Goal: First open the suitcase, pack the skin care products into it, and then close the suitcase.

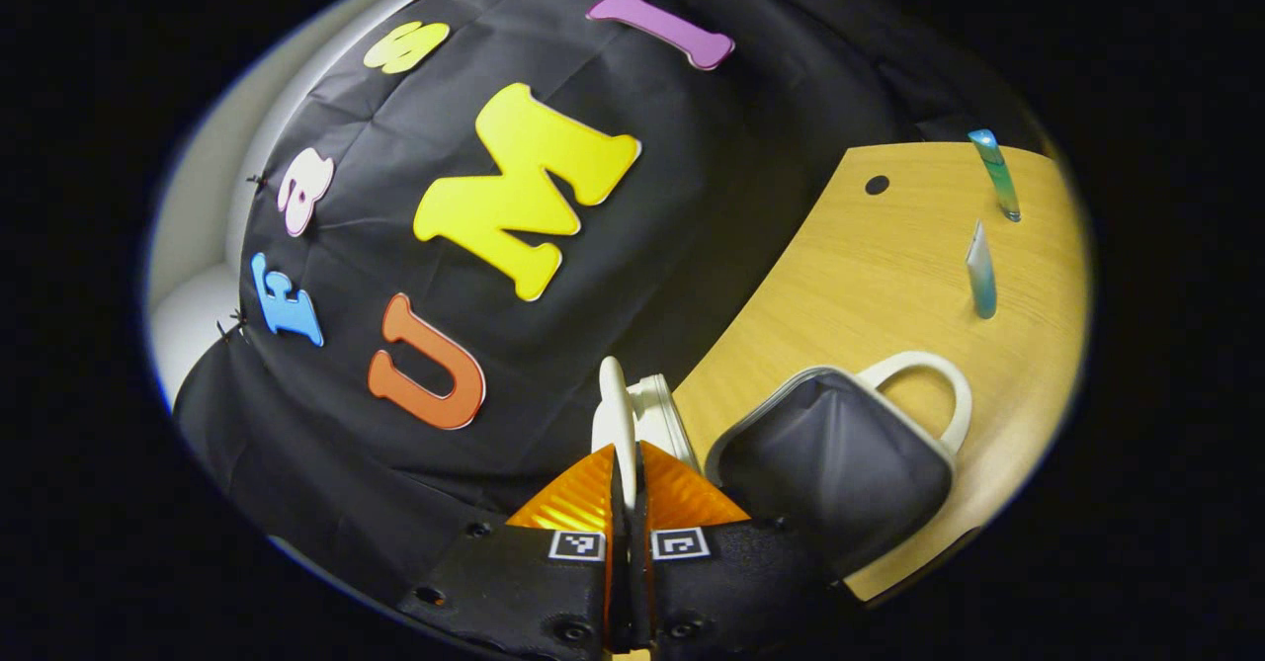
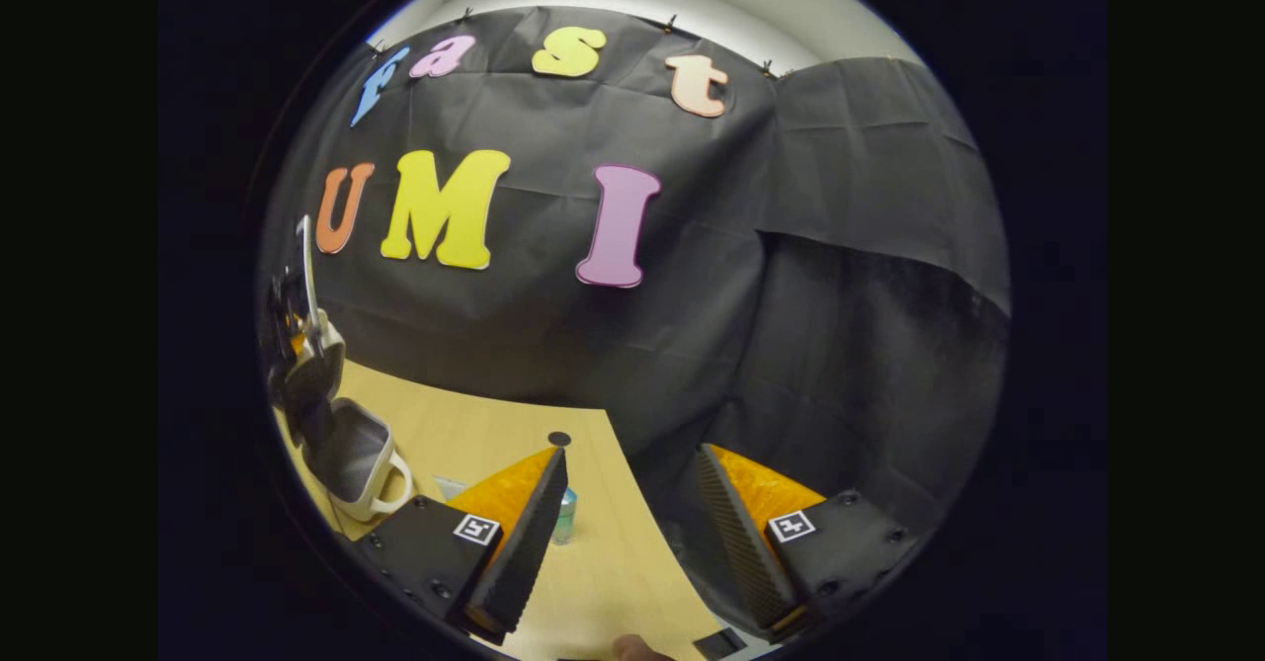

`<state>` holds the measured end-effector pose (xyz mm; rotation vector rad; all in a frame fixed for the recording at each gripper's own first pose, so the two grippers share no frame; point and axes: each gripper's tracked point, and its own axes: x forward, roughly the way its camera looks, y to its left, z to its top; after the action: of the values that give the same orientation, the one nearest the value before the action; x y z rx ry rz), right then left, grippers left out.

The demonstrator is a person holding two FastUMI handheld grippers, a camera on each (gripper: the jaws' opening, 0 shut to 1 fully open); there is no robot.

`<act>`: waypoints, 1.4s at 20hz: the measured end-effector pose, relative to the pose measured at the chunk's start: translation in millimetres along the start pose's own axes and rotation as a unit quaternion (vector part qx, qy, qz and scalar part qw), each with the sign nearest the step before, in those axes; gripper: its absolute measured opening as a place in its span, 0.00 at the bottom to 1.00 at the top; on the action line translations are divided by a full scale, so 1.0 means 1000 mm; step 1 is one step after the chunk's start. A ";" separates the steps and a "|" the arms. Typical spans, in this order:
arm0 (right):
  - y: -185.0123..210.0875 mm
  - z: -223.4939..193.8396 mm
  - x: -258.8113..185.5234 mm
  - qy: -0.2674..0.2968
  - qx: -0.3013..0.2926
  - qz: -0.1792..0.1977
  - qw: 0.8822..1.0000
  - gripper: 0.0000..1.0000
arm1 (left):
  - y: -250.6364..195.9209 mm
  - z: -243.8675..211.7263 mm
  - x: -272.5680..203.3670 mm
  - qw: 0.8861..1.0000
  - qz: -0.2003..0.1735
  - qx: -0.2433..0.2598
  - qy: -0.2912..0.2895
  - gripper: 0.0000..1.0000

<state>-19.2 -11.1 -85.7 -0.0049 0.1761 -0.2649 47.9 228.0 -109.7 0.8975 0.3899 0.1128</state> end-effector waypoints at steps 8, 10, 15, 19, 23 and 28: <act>0.065 0.009 0.002 0.018 -0.005 -0.003 1.000 0.80 | 0.080 -0.109 0.024 0.996 -0.043 -0.083 0.007 0.03; 0.078 0.007 -0.001 0.026 -0.006 -0.005 1.000 0.79 | 0.088 -0.138 0.035 0.989 -0.055 -0.134 0.004 0.03; 0.093 -0.011 -0.014 0.060 -0.016 -0.014 0.998 0.80 | 0.089 -0.232 0.073 0.964 -0.072 -0.252 0.037 0.03; 0.092 -0.021 -0.021 0.084 -0.024 -0.029 0.996 0.80 | 0.060 -0.303 0.097 0.930 -0.108 -0.342 0.081 0.03; 0.083 -0.047 -0.043 0.110 -0.027 -0.044 0.993 0.80 | 0.028 -0.347 0.112 0.881 -0.149 -0.438 0.103 0.03; 0.069 -0.064 -0.054 0.134 -0.040 -0.056 0.989 0.79 | -0.007 -0.371 0.124 0.821 -0.169 -0.533 0.116 0.04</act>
<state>-63.7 71.2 -141.1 -0.0585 0.4552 -0.3696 22.4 529.9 -357.6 -0.3140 0.6124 0.0933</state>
